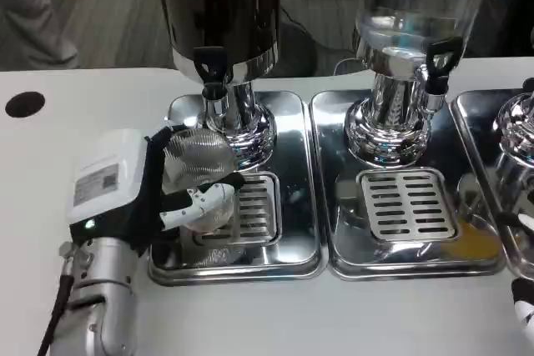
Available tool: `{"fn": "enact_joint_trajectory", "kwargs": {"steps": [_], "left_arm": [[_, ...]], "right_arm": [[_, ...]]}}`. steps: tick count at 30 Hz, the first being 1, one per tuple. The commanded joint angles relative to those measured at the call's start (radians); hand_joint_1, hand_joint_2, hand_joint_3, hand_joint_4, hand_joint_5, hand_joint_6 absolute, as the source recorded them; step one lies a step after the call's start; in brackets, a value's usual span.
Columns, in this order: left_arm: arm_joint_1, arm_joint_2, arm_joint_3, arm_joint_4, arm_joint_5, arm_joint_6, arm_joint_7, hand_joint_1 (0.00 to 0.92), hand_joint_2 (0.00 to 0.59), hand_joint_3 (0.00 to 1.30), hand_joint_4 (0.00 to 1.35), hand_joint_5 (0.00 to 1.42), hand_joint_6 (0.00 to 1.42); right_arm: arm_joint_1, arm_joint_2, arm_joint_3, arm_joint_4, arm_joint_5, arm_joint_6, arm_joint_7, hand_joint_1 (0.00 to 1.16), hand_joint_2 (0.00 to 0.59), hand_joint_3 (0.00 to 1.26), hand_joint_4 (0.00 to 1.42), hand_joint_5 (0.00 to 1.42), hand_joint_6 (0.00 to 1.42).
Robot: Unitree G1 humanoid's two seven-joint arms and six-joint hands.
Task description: Grasp the cup under the faucet to collect the drink, then remove the cup.
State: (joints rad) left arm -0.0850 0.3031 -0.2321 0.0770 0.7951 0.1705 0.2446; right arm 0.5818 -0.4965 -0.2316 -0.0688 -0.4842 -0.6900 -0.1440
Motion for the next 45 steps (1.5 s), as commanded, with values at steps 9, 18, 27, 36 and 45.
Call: {"fn": "enact_joint_trajectory", "kwargs": {"steps": [9, 18, 27, 36, 45], "left_arm": [[-0.039, -0.007, -0.032, 0.069, -0.008, -0.030, 0.034, 0.367, 0.125, 0.43, 0.46, 0.68, 0.86], [-0.041, -0.016, -0.056, 0.096, -0.004, -0.038, 0.032, 0.357, 0.120, 0.43, 0.46, 0.67, 0.86], [-0.038, -0.012, -0.072, 0.094, -0.006, -0.018, 0.013, 0.261, 0.075, 0.39, 0.42, 0.64, 0.85], [-0.015, 0.006, -0.055, 0.047, 0.001, 0.012, 0.010, 0.101, 0.032, 0.32, 0.37, 0.60, 0.77], [0.020, 0.020, -0.026, 0.009, -0.013, 0.007, 0.032, 0.067, 0.026, 0.26, 0.23, 0.55, 0.77]], "right_arm": [[-0.030, -0.004, 0.006, 0.013, -0.001, 0.005, 0.023, 0.30, 0.492, 0.17, 0.00, 0.00, 0.00], [-0.035, -0.001, 0.010, 0.011, 0.001, 0.008, 0.029, 0.30, 0.492, 0.17, 0.00, 0.00, 0.00], [-0.030, -0.003, 0.007, 0.015, 0.006, -0.002, 0.027, 0.30, 0.492, 0.17, 0.00, 0.00, 0.00], [-0.031, -0.008, 0.005, 0.022, 0.009, -0.009, 0.028, 0.30, 0.492, 0.17, 0.00, 0.00, 0.00], [-0.035, -0.005, 0.013, 0.020, 0.003, -0.007, 0.029, 0.30, 0.492, 0.18, 0.00, 0.00, 0.00]]}}
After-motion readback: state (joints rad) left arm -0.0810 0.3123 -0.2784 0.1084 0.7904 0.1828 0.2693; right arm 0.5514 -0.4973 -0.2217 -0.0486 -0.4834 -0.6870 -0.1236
